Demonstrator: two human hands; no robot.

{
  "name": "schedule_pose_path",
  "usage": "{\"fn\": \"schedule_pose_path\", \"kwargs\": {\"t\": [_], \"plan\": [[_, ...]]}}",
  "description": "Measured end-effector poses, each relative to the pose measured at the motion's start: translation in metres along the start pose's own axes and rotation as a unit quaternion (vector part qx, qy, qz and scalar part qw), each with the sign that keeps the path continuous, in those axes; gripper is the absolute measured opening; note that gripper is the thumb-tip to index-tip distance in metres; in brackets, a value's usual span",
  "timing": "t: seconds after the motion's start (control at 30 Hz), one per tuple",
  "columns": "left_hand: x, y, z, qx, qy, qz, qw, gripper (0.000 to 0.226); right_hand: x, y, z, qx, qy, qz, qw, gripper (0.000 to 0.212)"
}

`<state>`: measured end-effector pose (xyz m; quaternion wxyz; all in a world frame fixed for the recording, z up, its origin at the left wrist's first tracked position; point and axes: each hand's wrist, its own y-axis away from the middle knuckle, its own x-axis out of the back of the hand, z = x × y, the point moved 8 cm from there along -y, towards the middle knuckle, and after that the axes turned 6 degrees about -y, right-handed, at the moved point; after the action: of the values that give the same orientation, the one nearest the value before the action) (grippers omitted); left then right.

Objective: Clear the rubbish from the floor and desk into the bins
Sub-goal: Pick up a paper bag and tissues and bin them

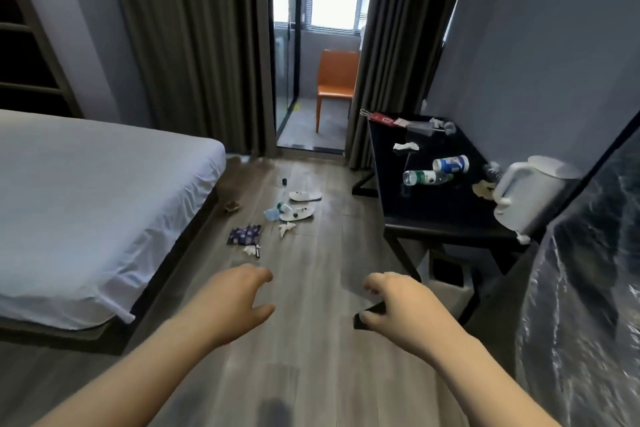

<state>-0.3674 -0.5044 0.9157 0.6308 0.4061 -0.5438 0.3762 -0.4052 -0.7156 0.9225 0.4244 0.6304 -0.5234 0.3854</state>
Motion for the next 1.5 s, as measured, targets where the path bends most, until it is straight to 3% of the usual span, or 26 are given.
{"fn": "schedule_pose_path", "kwargs": {"t": [0.37, 0.7, 0.9, 1.5], "plan": [[0.006, -0.177, -0.045, 0.020, 0.023, -0.009, 0.999, 0.050, 0.023, -0.185, 0.037, 0.018, 0.002, -0.038, 0.999, 0.046], [-0.009, -0.328, -0.167, 0.022, 0.053, -0.044, 0.997, 0.051, -0.001, -0.369, 0.014, -0.011, 0.011, -0.071, 0.997, 0.047], [-0.011, -0.398, -0.240, 0.021, 0.053, -0.064, 0.996, 0.038, -0.018, -0.463, -0.007, -0.031, 0.020, -0.100, 0.994, 0.048], [-0.033, -0.618, -0.363, 0.085, 0.061, -0.116, 0.988, 0.044, -0.047, -0.733, 0.019, -0.018, 0.009, -0.178, 0.984, 0.046]]}}
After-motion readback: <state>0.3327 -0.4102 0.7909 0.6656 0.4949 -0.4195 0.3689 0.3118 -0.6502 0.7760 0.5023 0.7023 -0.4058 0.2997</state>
